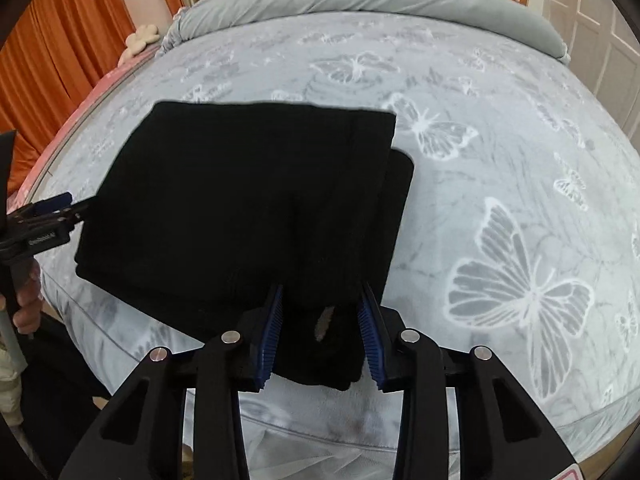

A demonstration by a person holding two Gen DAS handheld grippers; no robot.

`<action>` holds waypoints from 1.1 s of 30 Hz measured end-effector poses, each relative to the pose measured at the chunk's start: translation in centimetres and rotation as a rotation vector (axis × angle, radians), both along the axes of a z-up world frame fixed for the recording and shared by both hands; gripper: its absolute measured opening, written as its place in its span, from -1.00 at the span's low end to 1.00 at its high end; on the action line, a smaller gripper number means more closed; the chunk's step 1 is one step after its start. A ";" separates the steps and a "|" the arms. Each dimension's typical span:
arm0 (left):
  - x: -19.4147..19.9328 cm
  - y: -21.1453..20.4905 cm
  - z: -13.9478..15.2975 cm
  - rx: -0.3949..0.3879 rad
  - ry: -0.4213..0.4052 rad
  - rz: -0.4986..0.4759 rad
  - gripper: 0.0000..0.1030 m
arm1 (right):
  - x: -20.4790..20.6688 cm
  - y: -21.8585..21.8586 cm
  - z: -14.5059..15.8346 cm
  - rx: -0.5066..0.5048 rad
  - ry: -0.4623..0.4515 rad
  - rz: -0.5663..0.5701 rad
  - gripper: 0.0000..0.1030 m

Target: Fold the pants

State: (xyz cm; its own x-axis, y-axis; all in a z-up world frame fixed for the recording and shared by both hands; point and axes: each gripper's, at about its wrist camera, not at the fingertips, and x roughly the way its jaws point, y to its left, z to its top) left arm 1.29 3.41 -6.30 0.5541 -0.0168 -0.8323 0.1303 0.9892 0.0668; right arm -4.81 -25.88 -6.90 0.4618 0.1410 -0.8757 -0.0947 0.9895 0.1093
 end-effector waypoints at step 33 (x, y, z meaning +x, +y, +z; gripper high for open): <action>1.5 2.1 -4.6 -0.433 0.390 -0.060 0.91 | 2.8 -3.2 -3.7 0.458 0.213 -0.200 0.79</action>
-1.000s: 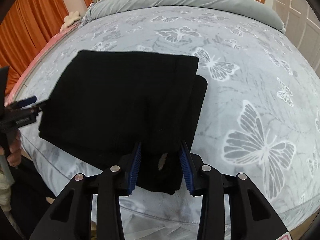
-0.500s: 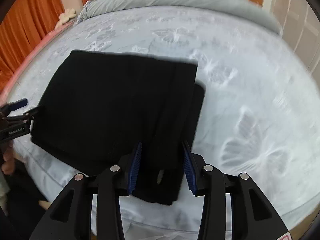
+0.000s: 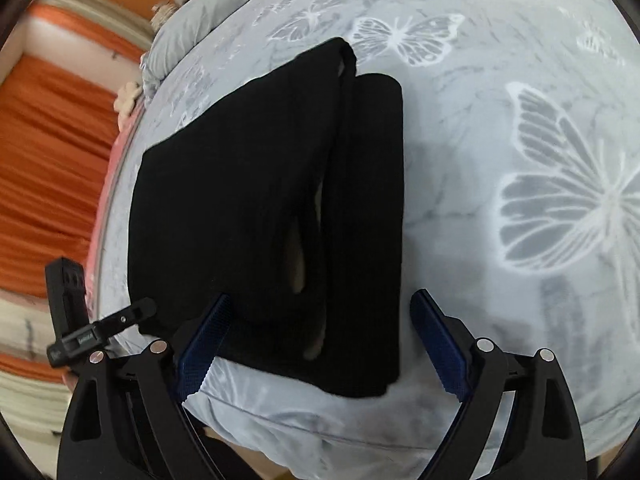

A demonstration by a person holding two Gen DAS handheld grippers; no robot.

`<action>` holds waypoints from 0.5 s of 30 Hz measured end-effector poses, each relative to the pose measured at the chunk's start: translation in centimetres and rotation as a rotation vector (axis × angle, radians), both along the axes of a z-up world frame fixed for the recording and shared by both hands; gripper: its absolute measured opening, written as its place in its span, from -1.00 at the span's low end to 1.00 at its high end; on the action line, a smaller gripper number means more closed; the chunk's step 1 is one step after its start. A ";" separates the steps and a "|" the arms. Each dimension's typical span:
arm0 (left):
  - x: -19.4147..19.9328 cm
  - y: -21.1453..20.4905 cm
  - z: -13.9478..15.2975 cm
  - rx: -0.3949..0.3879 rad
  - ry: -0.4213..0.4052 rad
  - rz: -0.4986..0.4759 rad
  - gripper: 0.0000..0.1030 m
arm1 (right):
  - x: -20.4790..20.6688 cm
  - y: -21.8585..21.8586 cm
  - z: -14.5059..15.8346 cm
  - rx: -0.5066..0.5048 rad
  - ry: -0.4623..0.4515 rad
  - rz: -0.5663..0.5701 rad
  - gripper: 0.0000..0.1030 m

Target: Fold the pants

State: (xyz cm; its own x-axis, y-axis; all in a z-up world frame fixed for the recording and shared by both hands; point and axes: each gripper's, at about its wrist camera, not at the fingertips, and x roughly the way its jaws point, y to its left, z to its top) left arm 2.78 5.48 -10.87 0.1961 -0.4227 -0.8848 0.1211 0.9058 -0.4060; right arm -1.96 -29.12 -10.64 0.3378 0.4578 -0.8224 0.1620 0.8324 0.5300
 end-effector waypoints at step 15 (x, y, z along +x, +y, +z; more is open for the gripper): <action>2.2 -3.2 0.6 -0.079 -0.014 0.087 0.25 | 1.7 0.4 -0.3 0.101 -0.073 -0.036 -0.16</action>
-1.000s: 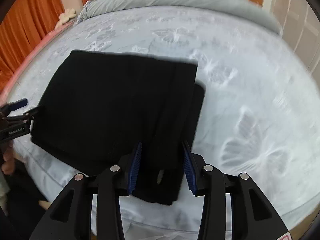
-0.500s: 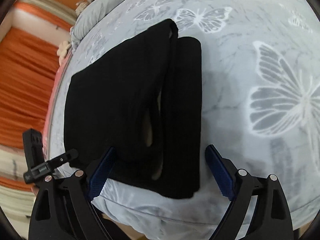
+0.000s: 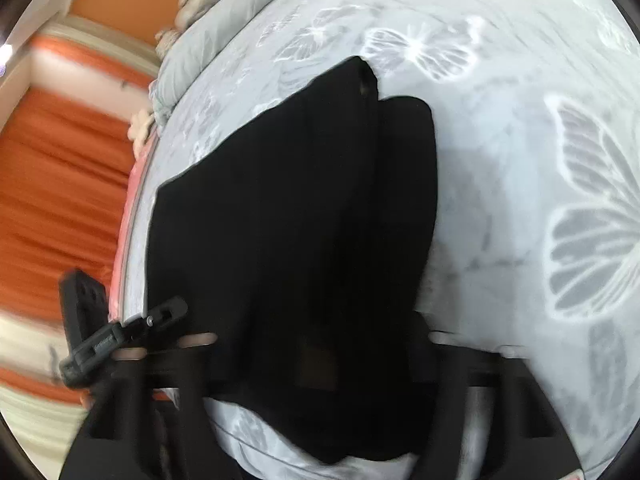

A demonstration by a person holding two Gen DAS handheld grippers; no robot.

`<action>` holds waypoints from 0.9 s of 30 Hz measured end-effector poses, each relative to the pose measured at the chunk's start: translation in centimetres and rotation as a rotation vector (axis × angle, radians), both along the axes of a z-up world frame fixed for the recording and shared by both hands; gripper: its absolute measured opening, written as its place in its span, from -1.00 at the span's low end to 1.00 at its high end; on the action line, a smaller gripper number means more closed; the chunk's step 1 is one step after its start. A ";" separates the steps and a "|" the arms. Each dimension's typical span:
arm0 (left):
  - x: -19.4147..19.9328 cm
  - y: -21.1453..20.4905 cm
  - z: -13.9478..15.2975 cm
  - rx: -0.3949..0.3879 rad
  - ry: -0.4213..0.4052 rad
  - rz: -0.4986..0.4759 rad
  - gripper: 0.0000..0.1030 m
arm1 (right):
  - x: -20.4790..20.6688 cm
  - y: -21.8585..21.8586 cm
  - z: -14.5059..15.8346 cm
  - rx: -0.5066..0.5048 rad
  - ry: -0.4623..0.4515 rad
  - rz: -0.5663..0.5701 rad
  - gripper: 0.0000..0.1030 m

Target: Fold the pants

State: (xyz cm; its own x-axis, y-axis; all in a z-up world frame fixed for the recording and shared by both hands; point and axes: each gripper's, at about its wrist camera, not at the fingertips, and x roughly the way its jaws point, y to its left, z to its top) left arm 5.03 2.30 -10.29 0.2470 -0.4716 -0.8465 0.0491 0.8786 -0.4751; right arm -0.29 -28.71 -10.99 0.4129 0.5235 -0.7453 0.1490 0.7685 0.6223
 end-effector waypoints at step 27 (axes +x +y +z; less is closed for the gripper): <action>-1.8 -0.9 1.1 0.051 -0.052 -0.027 0.06 | -2.9 2.0 1.0 -0.108 -0.030 0.087 -0.14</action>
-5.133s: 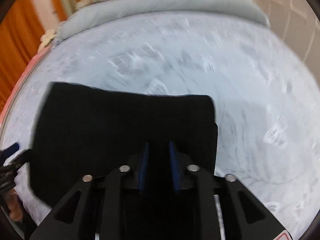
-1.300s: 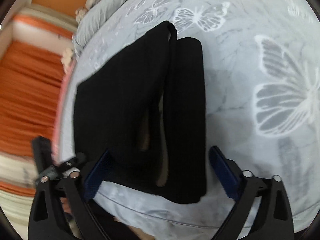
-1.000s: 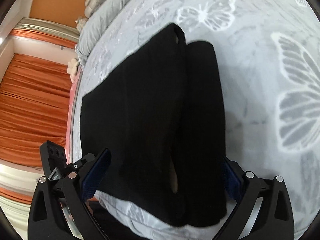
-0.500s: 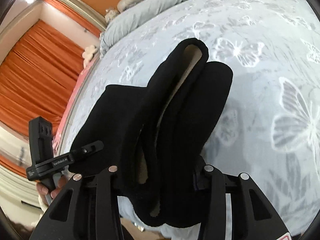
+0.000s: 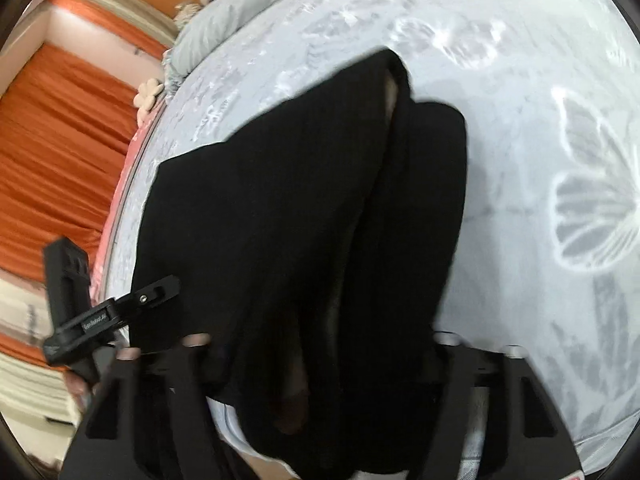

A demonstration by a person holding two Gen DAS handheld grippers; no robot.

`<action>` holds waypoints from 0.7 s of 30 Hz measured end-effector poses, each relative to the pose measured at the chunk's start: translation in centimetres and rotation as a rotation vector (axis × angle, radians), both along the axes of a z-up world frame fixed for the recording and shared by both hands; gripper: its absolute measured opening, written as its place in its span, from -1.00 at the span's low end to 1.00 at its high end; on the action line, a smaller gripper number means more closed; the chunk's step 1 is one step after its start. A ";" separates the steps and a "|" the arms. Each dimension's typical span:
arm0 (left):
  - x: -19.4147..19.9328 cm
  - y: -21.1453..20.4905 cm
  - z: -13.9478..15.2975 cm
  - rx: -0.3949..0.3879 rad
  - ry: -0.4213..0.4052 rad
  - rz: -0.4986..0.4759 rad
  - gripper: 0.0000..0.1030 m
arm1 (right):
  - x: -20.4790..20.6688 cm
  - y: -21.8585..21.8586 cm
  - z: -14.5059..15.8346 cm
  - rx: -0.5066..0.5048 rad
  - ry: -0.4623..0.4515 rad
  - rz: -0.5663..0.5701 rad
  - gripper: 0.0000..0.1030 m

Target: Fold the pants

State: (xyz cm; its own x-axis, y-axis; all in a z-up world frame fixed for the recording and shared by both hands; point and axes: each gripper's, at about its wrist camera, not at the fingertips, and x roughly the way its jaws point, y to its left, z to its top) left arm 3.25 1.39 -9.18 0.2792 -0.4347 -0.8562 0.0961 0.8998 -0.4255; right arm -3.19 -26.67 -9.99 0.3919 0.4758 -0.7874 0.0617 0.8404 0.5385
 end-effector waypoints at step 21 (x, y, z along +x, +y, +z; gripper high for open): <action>0.6 -1.9 13.6 0.186 -0.507 0.049 -0.38 | 3.5 2.7 12.8 -0.103 -0.484 -0.037 -0.22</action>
State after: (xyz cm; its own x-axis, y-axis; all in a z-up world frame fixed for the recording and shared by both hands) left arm 3.81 -0.55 4.46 0.6937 -0.2650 -0.6698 0.2041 0.9641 -0.1701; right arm 0.33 -23.95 2.77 0.7394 0.3841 -0.5530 -0.1441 0.8926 0.4272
